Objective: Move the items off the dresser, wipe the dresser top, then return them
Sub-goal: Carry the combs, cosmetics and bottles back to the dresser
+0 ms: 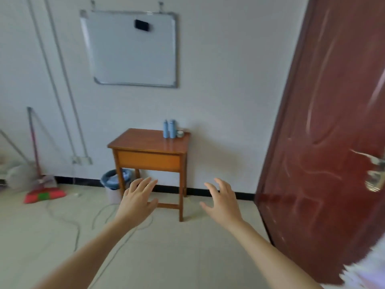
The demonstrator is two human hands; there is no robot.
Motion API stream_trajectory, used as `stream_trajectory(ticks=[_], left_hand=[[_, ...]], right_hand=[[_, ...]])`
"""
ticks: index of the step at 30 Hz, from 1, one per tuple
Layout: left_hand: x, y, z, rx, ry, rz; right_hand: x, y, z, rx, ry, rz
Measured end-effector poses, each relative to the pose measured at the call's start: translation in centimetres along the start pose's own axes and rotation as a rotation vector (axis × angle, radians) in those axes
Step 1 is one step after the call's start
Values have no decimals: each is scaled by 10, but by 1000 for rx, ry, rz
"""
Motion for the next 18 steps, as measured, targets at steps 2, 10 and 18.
stream_trajectory(ticks=[2, 10, 18], left_hand=[[-51, 21, -10, 59, 55, 0], [-199, 50, -49, 67, 244, -48], [-201, -16, -134, -5, 219, 133]], right_hand=[[-33, -22, -45, -34, 60, 6], [-114, -98, -165, -90, 127, -37], [-65, -144, -225, -159, 17, -49]])
Point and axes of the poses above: each hand's wrist, its own z-axis away from the middle knuckle, its own y-axis out of the back of the hand, x = y × z, the point moved 5 cm from there along -z, towards the middle knuckle, and after that the axes turned 2 degrees about y, right-handed, at the moved point
